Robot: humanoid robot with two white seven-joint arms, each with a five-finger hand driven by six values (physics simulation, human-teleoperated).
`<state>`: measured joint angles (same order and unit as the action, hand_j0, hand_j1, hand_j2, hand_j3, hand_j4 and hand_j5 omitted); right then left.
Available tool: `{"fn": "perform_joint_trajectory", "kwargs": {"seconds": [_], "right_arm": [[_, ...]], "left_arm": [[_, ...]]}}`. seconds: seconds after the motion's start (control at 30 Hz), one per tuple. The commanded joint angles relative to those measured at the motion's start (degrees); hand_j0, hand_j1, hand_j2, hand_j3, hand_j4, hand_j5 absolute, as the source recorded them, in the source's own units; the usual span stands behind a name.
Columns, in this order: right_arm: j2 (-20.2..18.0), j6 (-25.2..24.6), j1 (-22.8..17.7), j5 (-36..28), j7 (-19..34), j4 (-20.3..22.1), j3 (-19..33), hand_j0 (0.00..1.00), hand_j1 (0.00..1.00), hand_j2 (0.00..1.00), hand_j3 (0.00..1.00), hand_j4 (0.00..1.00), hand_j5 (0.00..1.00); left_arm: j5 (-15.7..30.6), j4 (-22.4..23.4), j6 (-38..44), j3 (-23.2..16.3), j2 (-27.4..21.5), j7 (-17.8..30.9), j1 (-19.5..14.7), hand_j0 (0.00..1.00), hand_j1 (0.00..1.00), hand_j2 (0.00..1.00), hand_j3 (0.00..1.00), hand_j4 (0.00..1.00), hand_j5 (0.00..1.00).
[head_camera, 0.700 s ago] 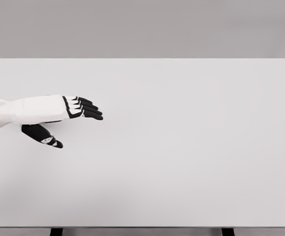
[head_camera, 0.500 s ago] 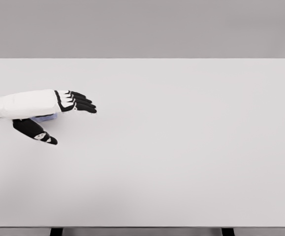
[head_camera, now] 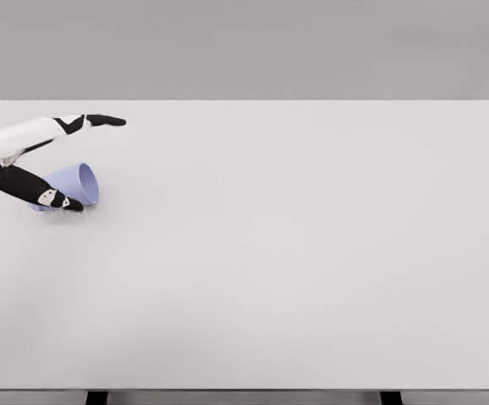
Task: Flip the cup with left arm and place it on the table
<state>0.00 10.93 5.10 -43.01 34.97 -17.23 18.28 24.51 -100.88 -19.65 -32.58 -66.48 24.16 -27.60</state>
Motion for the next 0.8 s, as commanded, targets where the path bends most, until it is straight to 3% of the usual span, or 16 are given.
{"fn": "perform_joint_trajectory", "kwargs": {"seconds": [0.0,0.07,0.1,0.2,0.4,0.77], "right_arm": [[0.0,0.1,0.0,0.0,0.0,0.0,0.0,1.0,1.0,1.0,1.0,1.0,1.0],[0.0,0.1,-0.1,0.0,0.0,0.0,0.0,1.0,1.0,1.0,1.0,1.0,1.0],[0.0,0.0,-0.1,0.0,0.0,0.0,0.0,1.0,1.0,1.0,1.0,1.0,1.0],[0.0,0.1,0.0,0.0,0.0,0.0,0.0,1.0,1.0,1.0,1.0,1.0,1.0],[0.0,0.0,0.0,0.0,0.0,0.0,0.0,1.0,1.0,1.0,1.0,1.0,1.0],[0.0,0.1,0.0,0.0,0.0,0.0,0.0,1.0,1.0,1.0,1.0,1.0,1.0]], "left_arm": [[4.6,0.0,9.9,-0.3,-0.2,-1.7,0.1,1.0,1.0,1.0,1.0,1.0,1.0],[4.2,-0.2,18.9,-1.9,-0.1,-9.5,0.1,1.0,1.0,1.0,1.0,1.0,1.0],[3.9,-0.2,23.3,-2.0,-0.1,-10.2,0.1,1.0,1.0,1.0,1.0,1.0,1.0],[2.0,-0.3,29.7,-2.0,-0.2,-9.6,0.7,1.0,1.0,1.0,1.0,1.0,1.0],[-11.1,-0.4,29.9,-2.0,2.9,-3.1,0.4,1.0,1.0,1.0,1.0,1.0,1.0],[-11.0,0.7,35.4,-2.0,5.1,-3.5,-0.2,1.0,1.0,1.0,1.0,1.0,1.0]]}}
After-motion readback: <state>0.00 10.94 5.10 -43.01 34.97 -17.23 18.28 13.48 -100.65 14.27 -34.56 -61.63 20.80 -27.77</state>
